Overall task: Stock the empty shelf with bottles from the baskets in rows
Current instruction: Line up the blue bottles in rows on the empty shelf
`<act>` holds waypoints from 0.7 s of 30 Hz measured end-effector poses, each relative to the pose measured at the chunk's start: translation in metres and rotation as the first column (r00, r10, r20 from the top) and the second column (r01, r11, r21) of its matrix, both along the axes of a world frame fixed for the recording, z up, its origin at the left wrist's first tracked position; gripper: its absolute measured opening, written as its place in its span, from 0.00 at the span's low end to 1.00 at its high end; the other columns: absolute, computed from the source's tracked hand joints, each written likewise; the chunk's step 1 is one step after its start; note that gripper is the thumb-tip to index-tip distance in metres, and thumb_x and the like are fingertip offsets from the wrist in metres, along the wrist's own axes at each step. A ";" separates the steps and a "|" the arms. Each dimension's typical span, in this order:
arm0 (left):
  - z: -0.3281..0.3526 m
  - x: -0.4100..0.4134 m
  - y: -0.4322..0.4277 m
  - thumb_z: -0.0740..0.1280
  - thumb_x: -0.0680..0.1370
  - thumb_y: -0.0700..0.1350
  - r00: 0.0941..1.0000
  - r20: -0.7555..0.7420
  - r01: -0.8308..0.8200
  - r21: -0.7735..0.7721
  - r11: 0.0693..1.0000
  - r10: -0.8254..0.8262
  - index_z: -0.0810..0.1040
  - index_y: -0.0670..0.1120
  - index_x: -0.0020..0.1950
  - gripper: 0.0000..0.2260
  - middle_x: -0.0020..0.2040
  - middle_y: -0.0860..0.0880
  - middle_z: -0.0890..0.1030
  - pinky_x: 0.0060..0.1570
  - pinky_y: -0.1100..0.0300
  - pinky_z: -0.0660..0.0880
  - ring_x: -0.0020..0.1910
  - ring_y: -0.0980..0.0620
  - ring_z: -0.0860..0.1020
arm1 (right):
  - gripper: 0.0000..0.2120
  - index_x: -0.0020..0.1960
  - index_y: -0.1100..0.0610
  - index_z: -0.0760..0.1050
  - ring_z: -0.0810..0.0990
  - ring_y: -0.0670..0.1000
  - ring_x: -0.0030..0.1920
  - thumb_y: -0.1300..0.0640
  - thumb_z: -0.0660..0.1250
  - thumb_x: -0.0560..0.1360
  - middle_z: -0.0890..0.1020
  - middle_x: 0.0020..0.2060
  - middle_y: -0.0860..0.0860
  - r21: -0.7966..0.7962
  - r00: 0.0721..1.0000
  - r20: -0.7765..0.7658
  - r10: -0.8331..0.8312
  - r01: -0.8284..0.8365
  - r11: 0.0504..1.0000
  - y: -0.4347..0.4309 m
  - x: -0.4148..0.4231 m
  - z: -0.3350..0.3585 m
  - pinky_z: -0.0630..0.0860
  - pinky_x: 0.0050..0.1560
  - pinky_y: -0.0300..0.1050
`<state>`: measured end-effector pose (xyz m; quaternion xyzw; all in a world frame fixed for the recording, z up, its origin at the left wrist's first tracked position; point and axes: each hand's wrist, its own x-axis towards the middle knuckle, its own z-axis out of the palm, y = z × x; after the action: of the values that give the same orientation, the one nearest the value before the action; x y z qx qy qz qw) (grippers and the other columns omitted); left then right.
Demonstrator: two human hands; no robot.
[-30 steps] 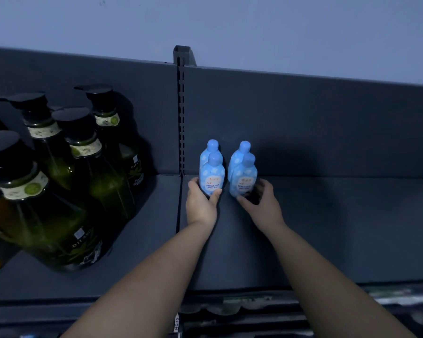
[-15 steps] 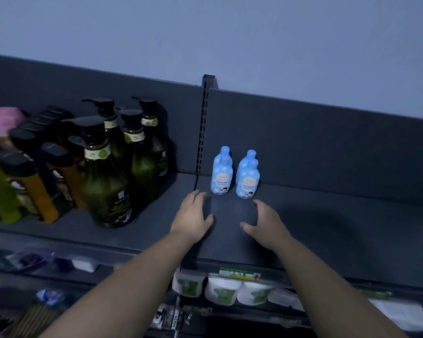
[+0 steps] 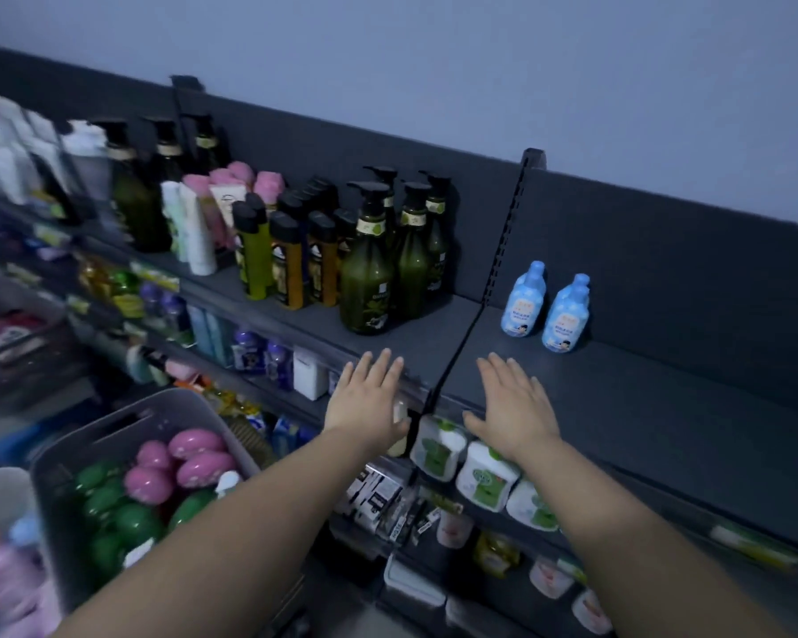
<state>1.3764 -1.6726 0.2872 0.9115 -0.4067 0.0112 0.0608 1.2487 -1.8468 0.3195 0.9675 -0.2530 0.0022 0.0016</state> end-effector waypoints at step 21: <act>-0.033 0.053 0.380 0.60 0.77 0.64 0.781 -0.064 -0.620 0.038 0.784 0.621 0.42 0.49 0.81 0.41 0.81 0.48 0.43 0.77 0.48 0.44 0.79 0.45 0.44 | 0.43 0.80 0.52 0.42 0.42 0.51 0.79 0.39 0.63 0.76 0.43 0.80 0.47 0.107 0.791 -0.009 0.612 -0.607 0.787 0.338 0.177 -0.027 0.46 0.78 0.54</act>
<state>1.4295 -1.2926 0.2540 0.9947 -0.0819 -0.0059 0.0617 1.4261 -1.5088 0.2927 0.9960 0.0728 -0.0307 -0.0412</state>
